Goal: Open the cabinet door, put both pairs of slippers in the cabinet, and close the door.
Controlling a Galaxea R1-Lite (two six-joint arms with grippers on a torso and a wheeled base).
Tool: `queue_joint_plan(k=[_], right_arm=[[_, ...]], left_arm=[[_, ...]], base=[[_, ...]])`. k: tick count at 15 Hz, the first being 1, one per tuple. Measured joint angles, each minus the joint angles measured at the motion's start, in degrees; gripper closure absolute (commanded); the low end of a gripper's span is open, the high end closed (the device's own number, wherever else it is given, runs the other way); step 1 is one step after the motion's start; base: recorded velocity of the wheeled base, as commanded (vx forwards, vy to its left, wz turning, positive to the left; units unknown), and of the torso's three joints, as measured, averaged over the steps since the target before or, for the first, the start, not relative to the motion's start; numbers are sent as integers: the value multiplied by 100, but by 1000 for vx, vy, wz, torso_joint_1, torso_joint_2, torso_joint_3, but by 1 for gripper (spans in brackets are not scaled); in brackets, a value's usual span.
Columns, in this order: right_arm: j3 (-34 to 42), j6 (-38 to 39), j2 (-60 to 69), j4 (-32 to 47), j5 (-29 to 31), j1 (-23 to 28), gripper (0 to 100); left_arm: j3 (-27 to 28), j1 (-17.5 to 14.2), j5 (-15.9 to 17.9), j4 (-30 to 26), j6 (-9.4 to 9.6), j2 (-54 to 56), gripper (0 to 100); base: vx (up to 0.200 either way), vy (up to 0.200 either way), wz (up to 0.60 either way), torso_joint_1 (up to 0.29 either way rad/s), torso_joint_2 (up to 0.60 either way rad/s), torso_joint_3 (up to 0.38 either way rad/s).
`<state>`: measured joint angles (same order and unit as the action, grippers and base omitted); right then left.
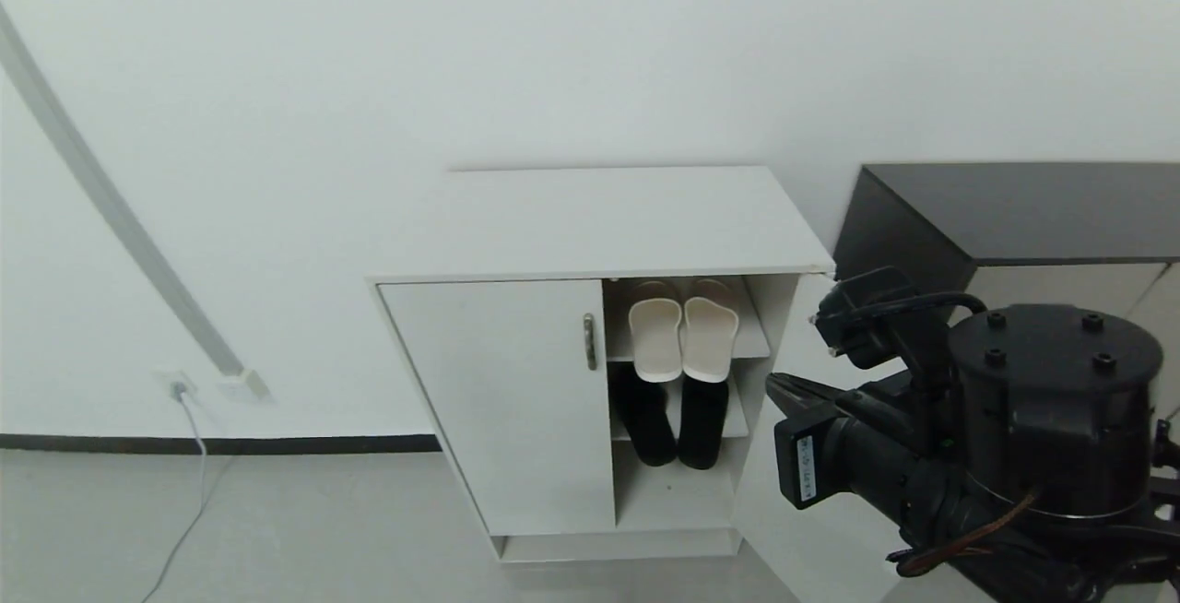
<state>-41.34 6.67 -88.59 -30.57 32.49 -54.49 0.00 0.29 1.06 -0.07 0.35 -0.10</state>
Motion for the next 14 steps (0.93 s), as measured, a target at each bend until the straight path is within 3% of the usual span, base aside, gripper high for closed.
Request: queue_joint_plan(k=[4, 8, 12, 14], right_arm=[[11, 0, 0, 4, 0, 0, 100], [-15, 2, 2, -16, -35, 166, 100], [-102, 4, -9, -73, -193, 446, 100], [-185, 2, -24, -82, -197, 530, 100]], left_arm=[[0, -9, 0, 7, -2, 0, 100], [0, -16, 0, 7, -2, 0, 100], [0, -18, -2, 5, -6, 0, 100], [0, -2, 0, 5, -4, 0, 100]], base=[[0, 0, -600, 4, 1, 1], [0, 0, 0, 0, 0, 0], [-200, 0, 0, 5, 5, 0], [0, 0, 0, 0, 0, 0]])
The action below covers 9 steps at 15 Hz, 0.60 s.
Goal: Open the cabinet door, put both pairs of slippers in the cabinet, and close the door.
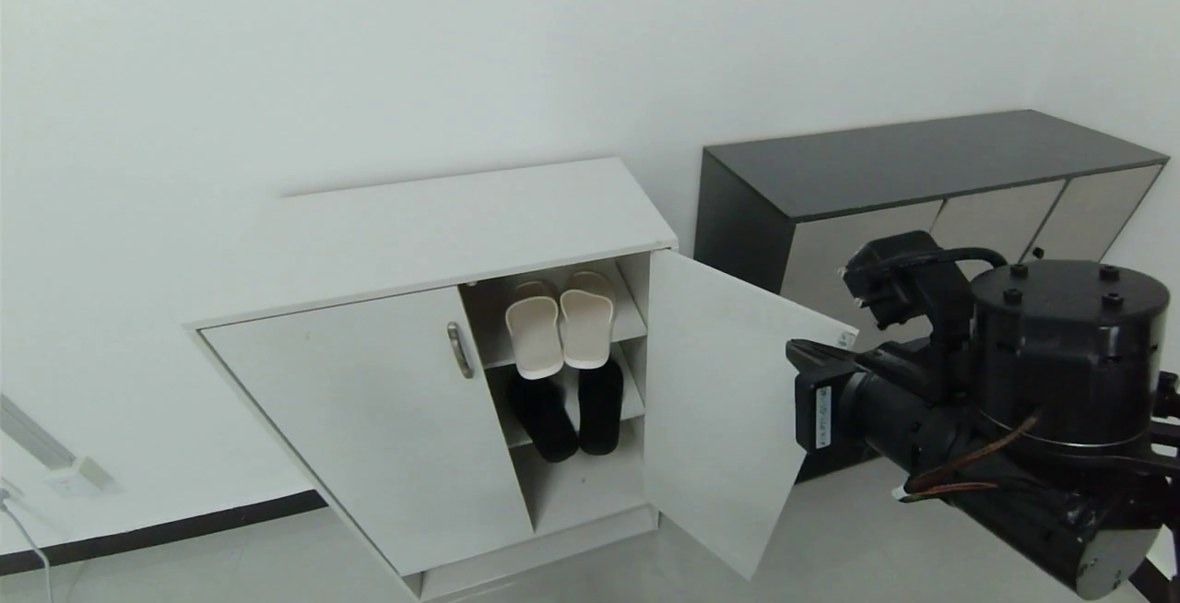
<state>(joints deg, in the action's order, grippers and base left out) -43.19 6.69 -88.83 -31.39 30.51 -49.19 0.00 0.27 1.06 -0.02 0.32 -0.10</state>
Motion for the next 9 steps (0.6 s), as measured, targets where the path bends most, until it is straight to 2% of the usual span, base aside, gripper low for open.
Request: queue_joint_plan(k=[4, 9], right_arm=[[-366, 4, -205, 50, -227, 521, 100], [-1237, 226, -1018, 24, -1191, 2058, 100]], left_arm=[[0, -11, 0, 2, 1, 0, 100], [0, -11, 0, 2, 4, 0, 100]], base=[[0, 0, 0, 0, 0, 0], [0, 0, 0, 0, 0, 0]])
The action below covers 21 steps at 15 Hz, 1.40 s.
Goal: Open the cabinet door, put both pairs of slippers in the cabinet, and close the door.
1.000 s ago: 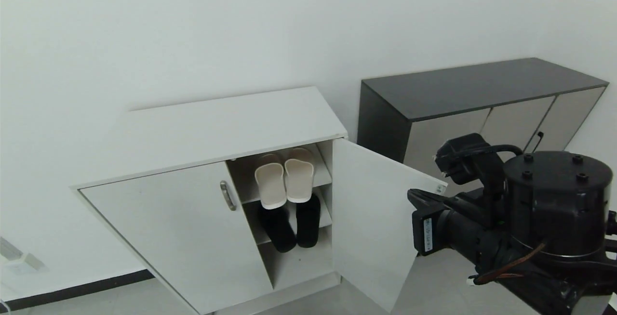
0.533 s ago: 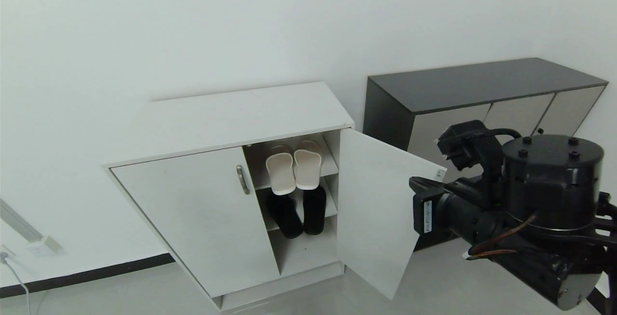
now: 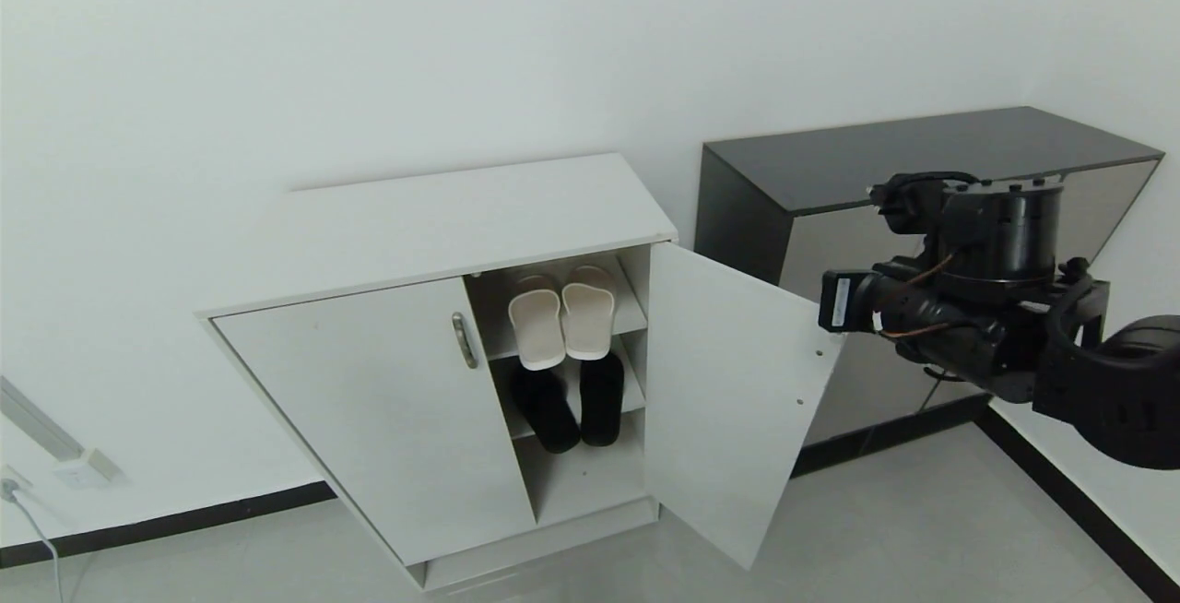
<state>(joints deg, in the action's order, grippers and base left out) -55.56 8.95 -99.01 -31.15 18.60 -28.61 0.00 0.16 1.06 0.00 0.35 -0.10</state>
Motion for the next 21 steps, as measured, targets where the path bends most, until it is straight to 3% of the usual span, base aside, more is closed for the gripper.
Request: queue_joint_plan(k=[6, 11, 16, 21], right_arm=[[-711, 46, -881, 20, -199, 681, 100], [-945, 52, -1378, 15, -284, 941, 100], [-848, 55, -1430, 22, -284, 846, 100], [-472, 52, -1150, 35, -277, 400, 100]], left_arm=[[0, 2, 0, 0, 0, 0, 100], [0, 6, -2, 0, 0, 0, 100], [0, 2, 0, 0, -2, 0, 100], [0, 2, 0, 0, 0, 0, 100]], base=[[0, 0, 0, 0, 0, 0], [0, 0, 0, 0, 0, 0], [0, 0, 0, 0, 0, 0], [0, 0, 0, 0, 0, 0]])
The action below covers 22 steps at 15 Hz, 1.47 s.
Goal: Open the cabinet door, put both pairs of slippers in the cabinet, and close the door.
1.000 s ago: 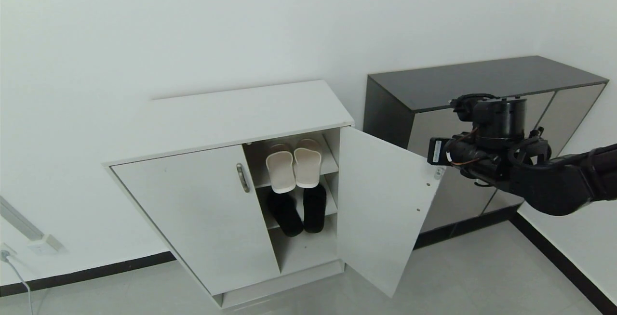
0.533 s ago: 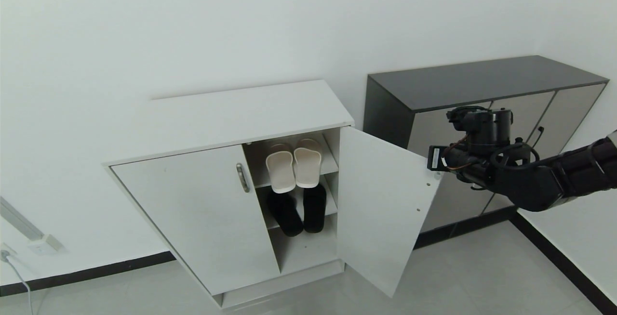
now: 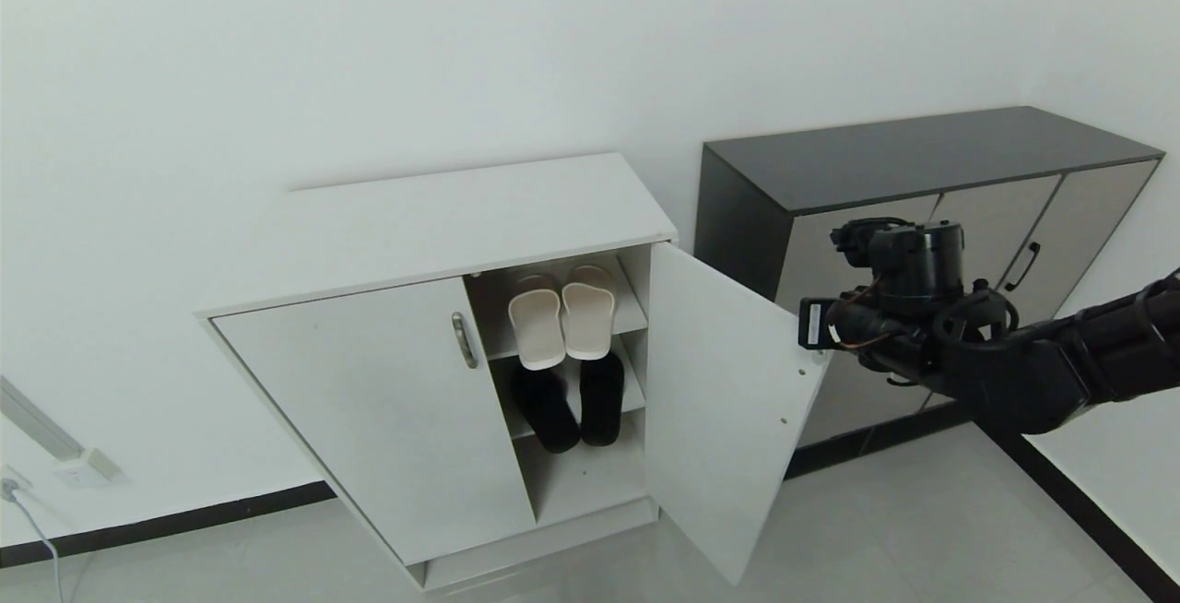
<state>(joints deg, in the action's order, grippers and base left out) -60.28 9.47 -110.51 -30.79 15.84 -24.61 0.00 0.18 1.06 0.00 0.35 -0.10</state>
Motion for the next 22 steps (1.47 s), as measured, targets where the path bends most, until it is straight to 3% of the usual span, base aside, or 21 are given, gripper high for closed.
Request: queue_joint_plan(k=[9, 14, 22], right_arm=[[712, 218, 756, 9, 30, -1406, 100], [761, 251, 594, -24, 30, -1485, 100], [855, 837, 334, -389, -257, -2361, 100]], left_arm=[[0, 0, 0, 0, -2, 0, 100], [0, 0, 0, 0, -4, 0, 100], [0, -2, -2, 0, -2, 0, 100]], base=[[0, 0, 0, 0, 0, 0], [0, 0, 0, 0, 0, 0], [0, 0, 0, 0, 0, 0]])
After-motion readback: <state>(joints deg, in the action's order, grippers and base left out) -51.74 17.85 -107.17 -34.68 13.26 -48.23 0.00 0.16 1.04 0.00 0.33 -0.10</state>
